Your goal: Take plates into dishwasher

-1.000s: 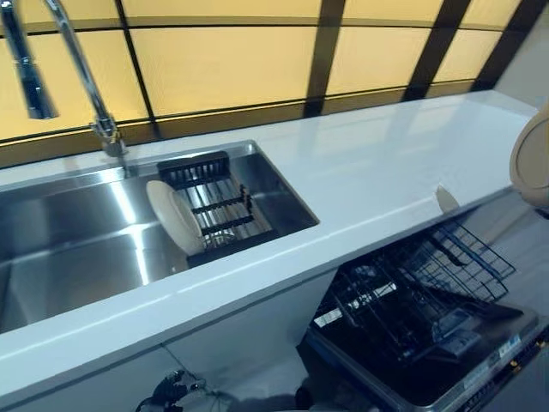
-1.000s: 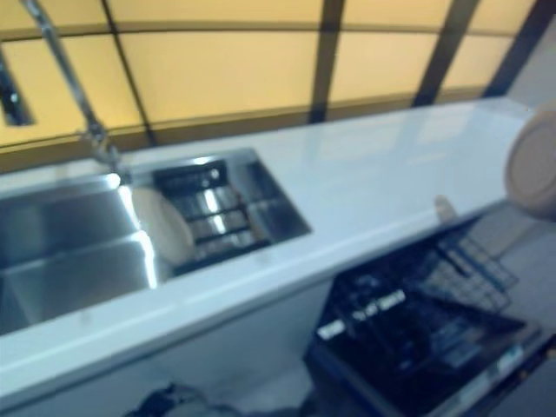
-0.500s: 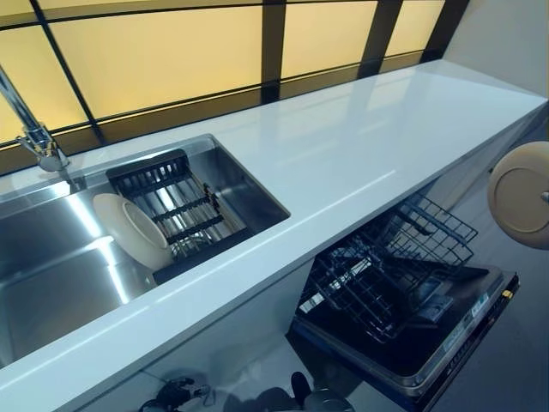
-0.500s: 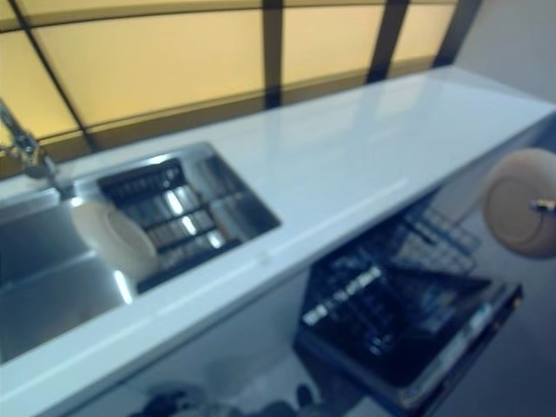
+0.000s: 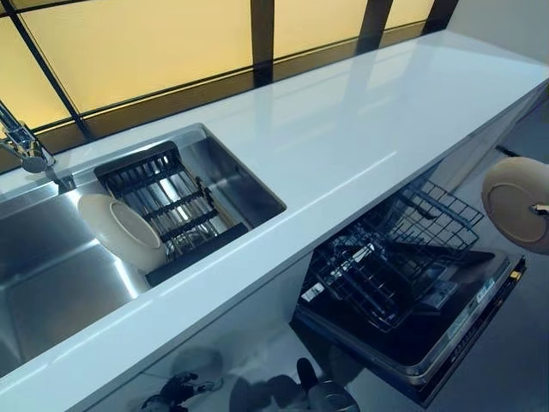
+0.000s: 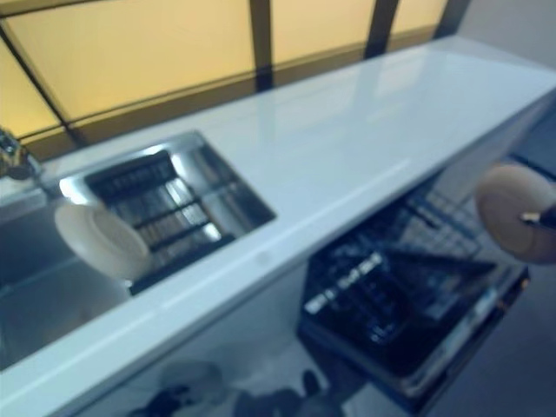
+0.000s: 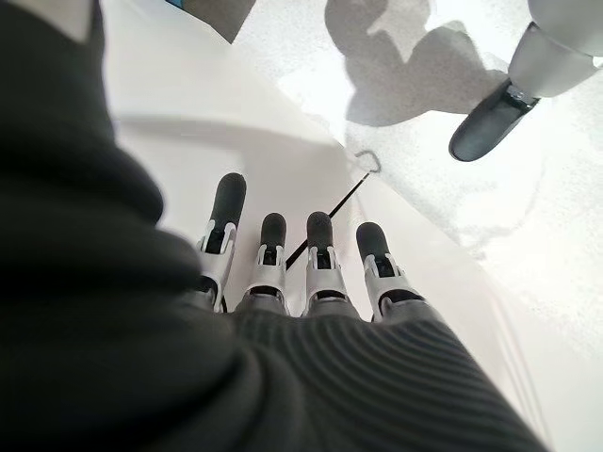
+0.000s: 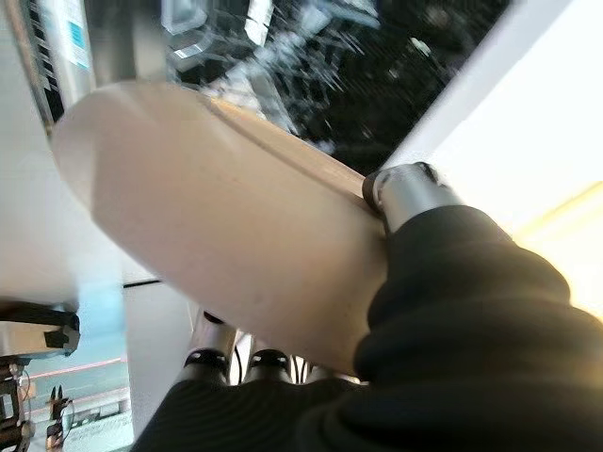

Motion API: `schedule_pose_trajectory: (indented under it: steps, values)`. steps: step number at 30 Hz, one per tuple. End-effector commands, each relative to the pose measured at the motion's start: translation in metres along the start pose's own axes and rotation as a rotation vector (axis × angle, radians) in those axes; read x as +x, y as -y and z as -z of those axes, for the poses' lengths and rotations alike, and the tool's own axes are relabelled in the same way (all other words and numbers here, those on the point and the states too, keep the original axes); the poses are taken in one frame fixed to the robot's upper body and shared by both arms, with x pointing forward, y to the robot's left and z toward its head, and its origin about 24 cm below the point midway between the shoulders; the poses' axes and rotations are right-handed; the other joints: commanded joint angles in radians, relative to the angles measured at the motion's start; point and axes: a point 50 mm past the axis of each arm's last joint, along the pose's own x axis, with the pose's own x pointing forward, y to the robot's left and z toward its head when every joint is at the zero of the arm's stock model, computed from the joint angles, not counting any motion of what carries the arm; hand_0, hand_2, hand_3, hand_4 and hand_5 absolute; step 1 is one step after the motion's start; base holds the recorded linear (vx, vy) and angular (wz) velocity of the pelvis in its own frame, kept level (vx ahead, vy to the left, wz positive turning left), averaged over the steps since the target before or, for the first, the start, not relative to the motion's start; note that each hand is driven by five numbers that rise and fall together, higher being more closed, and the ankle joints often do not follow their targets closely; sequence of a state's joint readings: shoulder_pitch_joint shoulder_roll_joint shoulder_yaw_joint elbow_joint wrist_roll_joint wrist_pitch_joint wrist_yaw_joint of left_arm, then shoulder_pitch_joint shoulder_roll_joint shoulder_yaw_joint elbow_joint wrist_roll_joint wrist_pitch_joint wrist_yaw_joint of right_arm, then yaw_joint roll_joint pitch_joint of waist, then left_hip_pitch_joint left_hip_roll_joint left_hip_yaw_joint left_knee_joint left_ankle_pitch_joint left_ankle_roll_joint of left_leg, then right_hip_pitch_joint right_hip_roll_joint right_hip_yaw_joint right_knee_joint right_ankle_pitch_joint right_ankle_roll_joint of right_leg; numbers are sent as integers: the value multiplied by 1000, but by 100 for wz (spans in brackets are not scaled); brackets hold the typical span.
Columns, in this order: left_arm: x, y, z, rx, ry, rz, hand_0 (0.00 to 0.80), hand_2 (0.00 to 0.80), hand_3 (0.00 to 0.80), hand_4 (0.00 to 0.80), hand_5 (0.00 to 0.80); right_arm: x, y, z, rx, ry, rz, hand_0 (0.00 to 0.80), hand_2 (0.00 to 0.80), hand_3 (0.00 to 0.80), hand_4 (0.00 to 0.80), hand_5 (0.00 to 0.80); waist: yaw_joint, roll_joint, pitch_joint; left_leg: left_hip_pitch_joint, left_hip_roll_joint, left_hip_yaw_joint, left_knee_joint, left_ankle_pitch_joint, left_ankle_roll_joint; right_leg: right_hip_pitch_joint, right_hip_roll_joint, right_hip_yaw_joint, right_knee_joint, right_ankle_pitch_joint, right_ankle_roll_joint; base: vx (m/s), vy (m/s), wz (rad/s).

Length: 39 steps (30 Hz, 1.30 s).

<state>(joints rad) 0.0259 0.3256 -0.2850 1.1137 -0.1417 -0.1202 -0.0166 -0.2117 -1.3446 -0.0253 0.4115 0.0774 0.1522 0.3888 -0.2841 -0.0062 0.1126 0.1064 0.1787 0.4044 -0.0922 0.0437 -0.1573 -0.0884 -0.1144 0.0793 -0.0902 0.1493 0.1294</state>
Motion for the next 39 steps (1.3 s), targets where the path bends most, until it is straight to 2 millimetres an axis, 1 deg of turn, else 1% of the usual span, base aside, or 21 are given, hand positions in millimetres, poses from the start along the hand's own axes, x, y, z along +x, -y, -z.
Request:
schedule_pose_trajectory:
  steps: [1, 8, 15, 24, 28, 39]
  values:
    - [5, -36, -47, 13, 152, -94, 0, 0, 0, 0, 0, 6, 16, -24, 35, 98, 111, 800, 800, 800, 800, 800, 28, -41, 41, 59, -5, -50, 9, -74, 34, -25, -16, -40, 24, -11, 46, -32, 4, 16]
    - [6, -33, -55, 18, 186, -83, 0, 0, 0, 0, 0, 18, 6, -28, 23, 76, 70, 800, 800, 800, 800, 800, 47, -15, 71, 33, -10, -78, 5, -67, 28, -41, -29, -65, 26, -13, 42, -36, 0, 11]
    - [7, -26, -63, 14, 217, -53, 0, 0, 0, 0, 0, 28, -13, -34, 19, 82, 28, 800, 800, 800, 800, 800, 59, 8, 91, 18, -19, -96, 5, -65, 25, -52, -40, -82, 25, -11, 39, -24, 2, 7]
    - [9, -19, -74, 6, 242, -35, 0, 0, 0, 0, 0, 41, -38, -41, 10, 78, -43, 800, 800, 800, 800, 800, 74, 36, 112, 4, -24, -114, 5, -61, 21, -58, -49, -92, 20, -12, 36, -7, 8, 5]
    - [9, -16, -78, 8, 253, -28, 0, 0, 0, 0, 0, 45, -51, -40, 15, 64, -72, 800, 800, 800, 800, 800, 80, 42, 120, 0, -24, -120, 5, -59, 20, -57, -53, -98, 18, -11, 35, 0, 0, 0]
    - [11, -12, -91, 0, 283, -11, 0, 0, 0, 0, 0, 56, -76, -33, 16, 0, -135, 800, 800, 800, 800, 800, 95, 61, 134, -6, -27, -136, 5, -58, 17, -57, -60, -104, 14, -12, 33, -13, 8, 6]
